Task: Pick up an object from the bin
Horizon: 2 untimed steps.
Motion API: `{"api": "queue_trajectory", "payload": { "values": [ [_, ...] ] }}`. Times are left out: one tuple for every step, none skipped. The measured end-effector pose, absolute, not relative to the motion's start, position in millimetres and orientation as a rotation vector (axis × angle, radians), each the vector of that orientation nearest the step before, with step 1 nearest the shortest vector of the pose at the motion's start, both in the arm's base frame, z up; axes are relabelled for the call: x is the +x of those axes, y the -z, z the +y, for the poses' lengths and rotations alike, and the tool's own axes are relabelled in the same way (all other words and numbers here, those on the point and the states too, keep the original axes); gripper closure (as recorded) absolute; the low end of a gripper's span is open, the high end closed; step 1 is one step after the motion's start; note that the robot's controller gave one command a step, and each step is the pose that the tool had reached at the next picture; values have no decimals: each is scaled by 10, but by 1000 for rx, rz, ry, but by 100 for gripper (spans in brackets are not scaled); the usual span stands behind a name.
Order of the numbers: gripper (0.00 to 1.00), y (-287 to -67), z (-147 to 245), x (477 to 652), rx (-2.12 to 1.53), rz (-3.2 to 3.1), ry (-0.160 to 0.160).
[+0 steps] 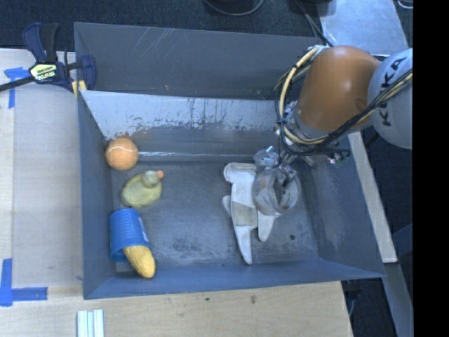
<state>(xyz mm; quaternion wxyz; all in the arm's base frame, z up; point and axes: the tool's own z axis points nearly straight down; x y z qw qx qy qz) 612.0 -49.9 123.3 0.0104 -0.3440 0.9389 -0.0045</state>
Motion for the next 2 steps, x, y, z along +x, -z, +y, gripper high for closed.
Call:
{"api": "queue_trajectory", "payload": {
  "values": [
    [100, -1303, -498, 6115, -1073, 2932, 13],
    [100, -1370, -498, 6118, -1072, 2931, 14]
  ]
}}
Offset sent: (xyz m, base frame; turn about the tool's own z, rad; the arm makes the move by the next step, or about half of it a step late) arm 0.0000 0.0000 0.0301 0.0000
